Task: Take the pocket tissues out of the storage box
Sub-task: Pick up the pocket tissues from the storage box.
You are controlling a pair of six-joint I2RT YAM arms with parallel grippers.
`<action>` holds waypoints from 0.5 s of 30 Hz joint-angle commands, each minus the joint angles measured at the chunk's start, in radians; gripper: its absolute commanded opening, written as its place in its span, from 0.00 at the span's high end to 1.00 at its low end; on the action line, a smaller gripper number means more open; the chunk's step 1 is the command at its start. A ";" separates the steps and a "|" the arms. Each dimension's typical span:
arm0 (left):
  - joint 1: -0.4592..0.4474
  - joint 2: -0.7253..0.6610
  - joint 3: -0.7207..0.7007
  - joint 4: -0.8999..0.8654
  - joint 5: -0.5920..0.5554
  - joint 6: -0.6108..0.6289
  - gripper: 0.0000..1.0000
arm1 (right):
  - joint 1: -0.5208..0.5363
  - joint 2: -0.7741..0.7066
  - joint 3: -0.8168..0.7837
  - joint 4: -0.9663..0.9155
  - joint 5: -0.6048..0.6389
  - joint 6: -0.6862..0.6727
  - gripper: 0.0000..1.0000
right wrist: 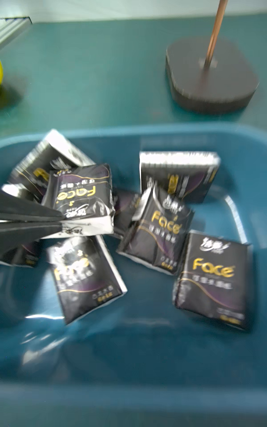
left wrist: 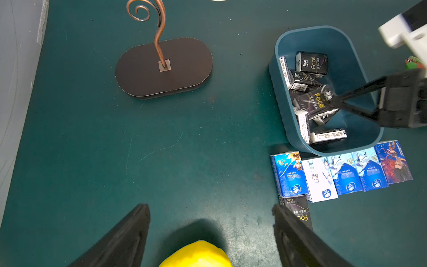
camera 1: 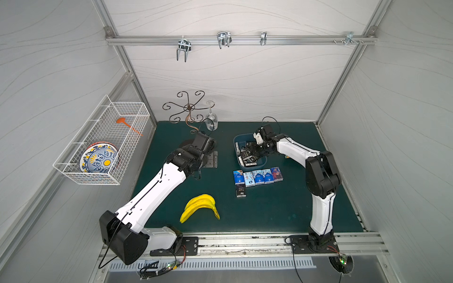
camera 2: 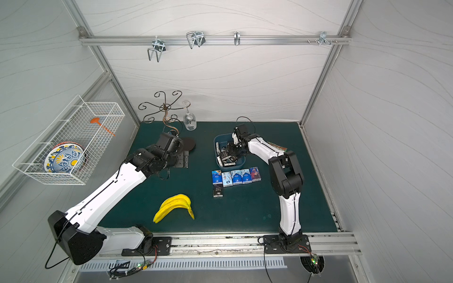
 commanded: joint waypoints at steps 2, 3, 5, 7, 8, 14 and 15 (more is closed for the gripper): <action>0.005 -0.015 0.027 0.014 -0.018 0.012 0.13 | 0.000 -0.124 -0.029 -0.020 0.010 -0.031 1.00; 0.005 -0.017 0.029 0.014 -0.018 0.012 0.12 | 0.000 -0.145 -0.041 -0.025 0.015 -0.034 1.00; 0.006 -0.020 0.033 0.014 -0.017 0.012 0.12 | 0.000 -0.193 -0.072 -0.034 0.029 -0.047 1.00; 0.006 -0.020 0.038 0.012 -0.014 0.012 0.12 | 0.000 -0.239 -0.097 -0.062 0.037 -0.062 1.00; 0.007 -0.020 0.042 0.011 -0.014 0.012 0.12 | -0.001 -0.269 -0.116 -0.074 0.038 -0.066 1.00; 0.009 -0.028 0.050 0.011 -0.017 0.012 0.12 | 0.024 -0.473 -0.316 -0.119 -0.008 -0.047 1.00; 0.009 -0.030 0.054 0.010 -0.016 0.010 0.12 | 0.033 -0.510 -0.358 -0.120 -0.015 -0.039 1.00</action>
